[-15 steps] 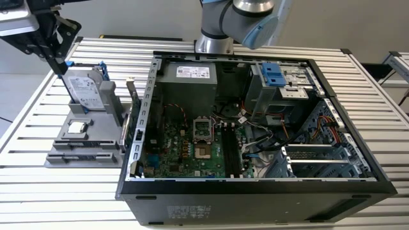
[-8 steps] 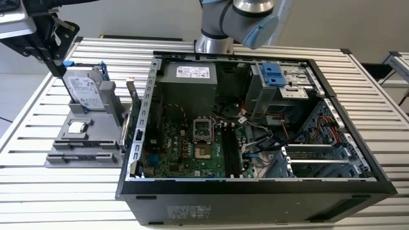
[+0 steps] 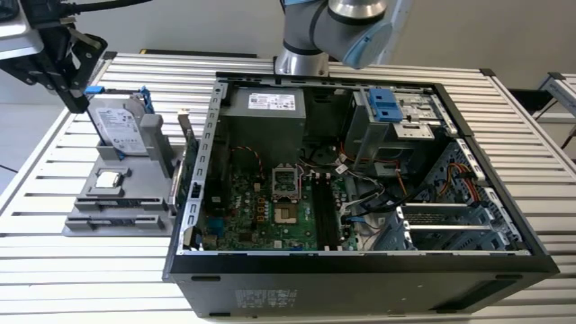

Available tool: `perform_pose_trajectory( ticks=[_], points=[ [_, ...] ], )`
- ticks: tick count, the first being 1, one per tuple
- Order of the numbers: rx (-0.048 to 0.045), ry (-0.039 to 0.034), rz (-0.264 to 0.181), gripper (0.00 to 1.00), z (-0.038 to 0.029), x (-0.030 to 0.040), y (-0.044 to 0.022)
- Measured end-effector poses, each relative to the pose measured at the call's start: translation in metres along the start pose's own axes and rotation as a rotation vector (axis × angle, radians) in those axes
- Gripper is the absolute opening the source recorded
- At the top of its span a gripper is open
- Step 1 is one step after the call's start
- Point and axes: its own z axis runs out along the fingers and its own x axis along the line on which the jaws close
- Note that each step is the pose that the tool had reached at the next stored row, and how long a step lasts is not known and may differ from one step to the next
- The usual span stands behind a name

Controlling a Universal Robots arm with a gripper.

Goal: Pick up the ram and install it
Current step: 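Reach for the ram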

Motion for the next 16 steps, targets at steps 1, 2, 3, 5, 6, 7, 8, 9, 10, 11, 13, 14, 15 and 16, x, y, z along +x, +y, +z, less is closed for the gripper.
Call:
perform_pose_trajectory(
  ticks=[1, 2, 3, 5, 6, 7, 8, 9, 10, 11, 13, 14, 15, 16],
  points=[
    [0.0, 0.0, -0.001, 0.0, -0.0001, 0.0002, -0.0012],
    [0.0, 0.0001, -0.001, 0.0, -0.0001, 0.0004, -0.0024],
    [0.0, 0.0001, -0.002, 0.0, -0.0002, 0.0006, -0.0038],
    [0.0, 0.0002, -0.004, 0.0, -0.0004, 0.0008, -0.0064],
    [-0.0001, 0.0002, -0.004, 0.0, -0.0004, 0.0009, -0.0076],
    [0.0, 0.0003, -0.005, 0.0, -0.0005, 0.001, -0.009],
    [-0.0001, 0.0002, -0.006, 0.0, -0.0005, 0.0011, -0.0103],
    [-0.0001, 0.0003, -0.007, 0.0, -0.0006, 0.0011, -0.0116],
    [-0.0002, 0.0004, -0.008, 0.0, -0.0007, 0.0012, -0.013],
    [-0.0002, 0.0004, -0.008, 0.0, -0.0007, 0.0013, -0.0143],
    [-0.0001, 0.0005, -0.01, 0.0, -0.0009, 0.0014, -0.0168],
    [-0.0002, 0.0005, -0.011, 0.0, -0.0009, 0.0014, -0.018],
    [-0.0003, 0.0006, -0.012, 0.0, -0.001, 0.0014, -0.0193],
    [-0.0002, 0.0007, -0.013, 0.0, -0.001, 0.0014, -0.0205]
  ],
)
